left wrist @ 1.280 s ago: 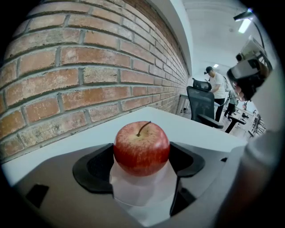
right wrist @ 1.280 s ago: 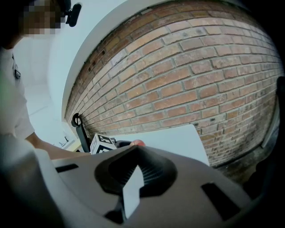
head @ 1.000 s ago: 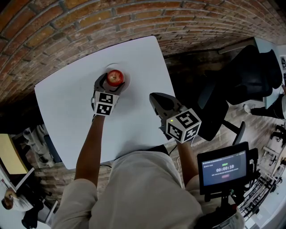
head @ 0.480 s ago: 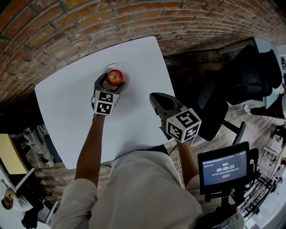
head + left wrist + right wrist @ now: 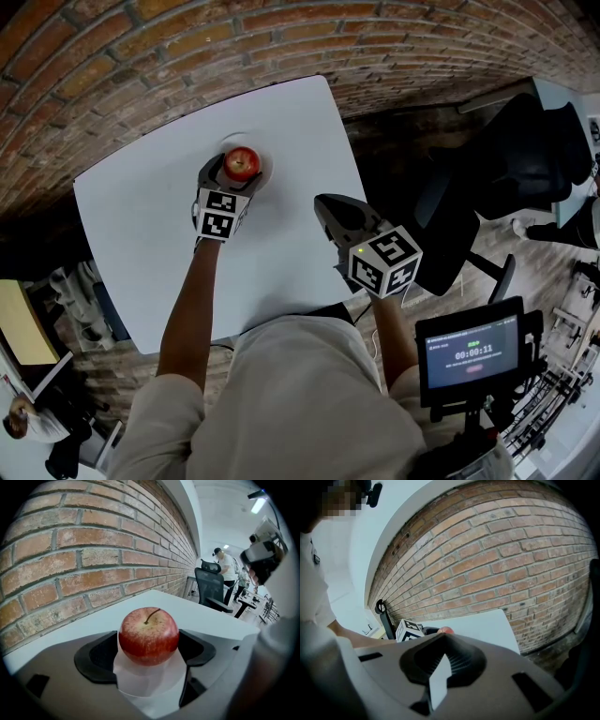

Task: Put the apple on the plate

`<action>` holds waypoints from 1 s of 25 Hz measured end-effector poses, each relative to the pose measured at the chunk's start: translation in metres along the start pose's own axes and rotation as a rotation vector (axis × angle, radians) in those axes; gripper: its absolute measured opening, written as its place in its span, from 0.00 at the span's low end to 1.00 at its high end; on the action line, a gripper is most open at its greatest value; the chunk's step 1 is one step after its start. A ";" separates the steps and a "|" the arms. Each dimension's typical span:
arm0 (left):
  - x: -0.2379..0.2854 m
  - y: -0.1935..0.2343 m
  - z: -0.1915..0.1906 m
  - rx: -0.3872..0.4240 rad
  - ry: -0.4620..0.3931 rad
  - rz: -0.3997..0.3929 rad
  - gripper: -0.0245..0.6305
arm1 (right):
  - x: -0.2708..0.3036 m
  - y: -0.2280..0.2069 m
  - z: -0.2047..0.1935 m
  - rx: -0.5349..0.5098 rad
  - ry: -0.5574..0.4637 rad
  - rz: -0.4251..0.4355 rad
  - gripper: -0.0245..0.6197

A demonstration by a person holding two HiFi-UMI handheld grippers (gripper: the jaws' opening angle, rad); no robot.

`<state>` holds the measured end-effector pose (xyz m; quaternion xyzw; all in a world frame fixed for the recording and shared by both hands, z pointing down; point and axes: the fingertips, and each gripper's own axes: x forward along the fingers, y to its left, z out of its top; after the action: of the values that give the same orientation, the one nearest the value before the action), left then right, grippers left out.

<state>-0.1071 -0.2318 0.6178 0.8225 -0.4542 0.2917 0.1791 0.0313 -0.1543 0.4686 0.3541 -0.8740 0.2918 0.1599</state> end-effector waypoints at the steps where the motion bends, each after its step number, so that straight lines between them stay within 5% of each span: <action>1: 0.000 0.000 -0.001 0.000 0.003 0.000 0.64 | 0.000 0.000 0.000 0.001 0.000 -0.001 0.04; 25: -0.001 -0.008 -0.008 -0.003 0.041 -0.010 0.66 | -0.008 -0.002 -0.004 0.018 -0.007 0.003 0.04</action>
<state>-0.1033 -0.2223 0.6227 0.8184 -0.4469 0.3069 0.1907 0.0385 -0.1494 0.4686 0.3551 -0.8724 0.2988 0.1531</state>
